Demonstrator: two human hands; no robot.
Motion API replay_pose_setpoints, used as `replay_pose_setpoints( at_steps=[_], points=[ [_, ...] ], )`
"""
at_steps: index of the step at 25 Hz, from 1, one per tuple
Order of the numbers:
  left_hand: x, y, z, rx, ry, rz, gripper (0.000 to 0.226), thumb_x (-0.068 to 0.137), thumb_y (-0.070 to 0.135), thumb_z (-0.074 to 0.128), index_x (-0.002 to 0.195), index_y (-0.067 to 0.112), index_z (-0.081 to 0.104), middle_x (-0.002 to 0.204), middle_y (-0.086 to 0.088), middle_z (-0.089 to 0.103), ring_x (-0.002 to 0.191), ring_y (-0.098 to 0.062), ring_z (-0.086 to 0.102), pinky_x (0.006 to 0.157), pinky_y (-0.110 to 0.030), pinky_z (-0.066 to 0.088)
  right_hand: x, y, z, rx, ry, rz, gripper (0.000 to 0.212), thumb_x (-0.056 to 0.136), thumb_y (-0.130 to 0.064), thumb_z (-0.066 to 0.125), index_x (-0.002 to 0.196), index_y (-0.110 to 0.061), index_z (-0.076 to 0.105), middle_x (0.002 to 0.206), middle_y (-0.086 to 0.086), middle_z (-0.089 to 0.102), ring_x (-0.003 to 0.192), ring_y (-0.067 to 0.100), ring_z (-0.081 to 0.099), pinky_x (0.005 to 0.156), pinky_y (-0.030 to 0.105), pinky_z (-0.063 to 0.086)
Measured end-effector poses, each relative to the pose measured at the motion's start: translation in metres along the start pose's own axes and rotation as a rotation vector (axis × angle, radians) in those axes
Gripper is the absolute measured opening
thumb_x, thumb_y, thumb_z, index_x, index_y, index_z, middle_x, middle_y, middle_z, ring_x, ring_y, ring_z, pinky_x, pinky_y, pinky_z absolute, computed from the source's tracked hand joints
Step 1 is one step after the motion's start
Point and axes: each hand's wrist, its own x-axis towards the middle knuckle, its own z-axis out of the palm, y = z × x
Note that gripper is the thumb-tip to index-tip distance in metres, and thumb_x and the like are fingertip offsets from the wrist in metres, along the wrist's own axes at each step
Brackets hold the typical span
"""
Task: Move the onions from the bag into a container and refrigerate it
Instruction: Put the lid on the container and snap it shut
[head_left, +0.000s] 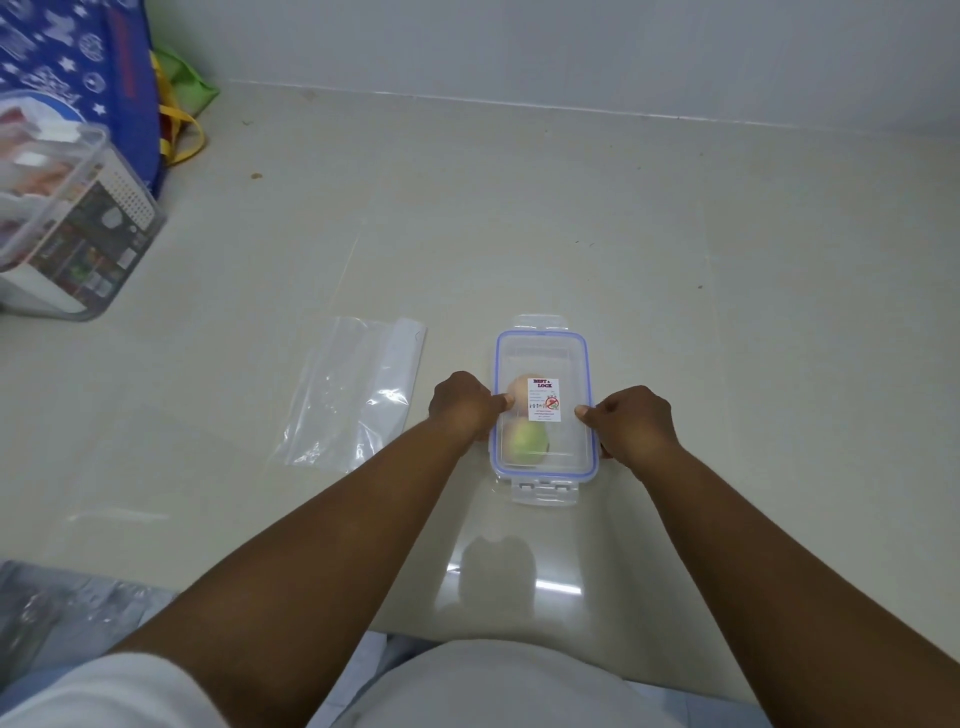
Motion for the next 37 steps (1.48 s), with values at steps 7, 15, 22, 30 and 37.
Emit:
replay_pose_setpoints(
  at_steps=[7, 15, 22, 30, 37],
  points=[
    [-0.001, -0.003, -0.002, -0.039, -0.021, -0.006, 0.042, 0.077, 0.034, 0.079, 0.093, -0.003, 0.067, 0.095, -0.019, 0.074, 0.086, -0.035, 0.072, 0.085, -0.048, 0.059, -0.005, -0.01, -0.005, -0.289, -0.01, -0.047, 0.028, 0.073, -0.028, 0.079, 0.07, -0.011, 0.057, 0.071, 0.006, 0.062, 0.067, 0.023, 0.063, 0.059, 0.028, 0.048],
    [0.0, 0.001, -0.005, -0.043, -0.049, -0.028, 0.033, 0.075, 0.032, 0.081, 0.081, 0.004, 0.064, 0.091, -0.018, 0.074, 0.081, -0.034, 0.074, 0.083, -0.046, 0.06, 0.001, -0.009, -0.002, -0.156, -0.057, 0.072, 0.025, 0.073, -0.023, 0.079, 0.084, -0.004, 0.068, 0.078, 0.011, 0.073, 0.065, 0.027, 0.072, 0.069, 0.033, 0.06],
    [-0.019, -0.007, -0.008, -0.107, -0.049, -0.016, 0.036, 0.081, 0.032, 0.075, 0.09, -0.002, 0.068, 0.089, -0.017, 0.075, 0.079, -0.032, 0.074, 0.084, -0.046, 0.06, -0.001, 0.003, 0.002, -0.004, -0.092, -0.022, 0.029, 0.082, -0.019, 0.069, 0.092, 0.008, 0.067, 0.094, 0.023, 0.071, 0.09, 0.038, 0.068, 0.086, 0.048, 0.056],
    [-0.056, -0.043, -0.051, 0.085, -0.109, -0.033, 0.027, 0.084, 0.027, 0.071, 0.067, 0.007, 0.065, 0.061, -0.009, 0.067, 0.048, -0.019, 0.064, 0.051, -0.028, 0.059, 0.005, -0.015, -0.003, -0.278, -0.266, -0.356, 0.029, 0.093, -0.016, 0.056, 0.118, -0.022, 0.069, 0.118, 0.004, 0.069, 0.105, 0.02, 0.06, 0.086, 0.026, 0.042],
    [-0.048, -0.061, -0.064, 0.274, 0.171, 0.196, 0.039, 0.077, 0.034, 0.077, 0.107, 0.01, 0.069, 0.111, -0.012, 0.066, 0.104, -0.027, 0.062, 0.09, -0.034, 0.048, -0.005, -0.034, 0.025, -0.389, -0.137, -0.499, 0.038, 0.095, -0.011, 0.049, 0.129, -0.025, 0.061, 0.132, 0.005, 0.061, 0.124, 0.026, 0.053, 0.1, 0.03, 0.042]
  ],
)
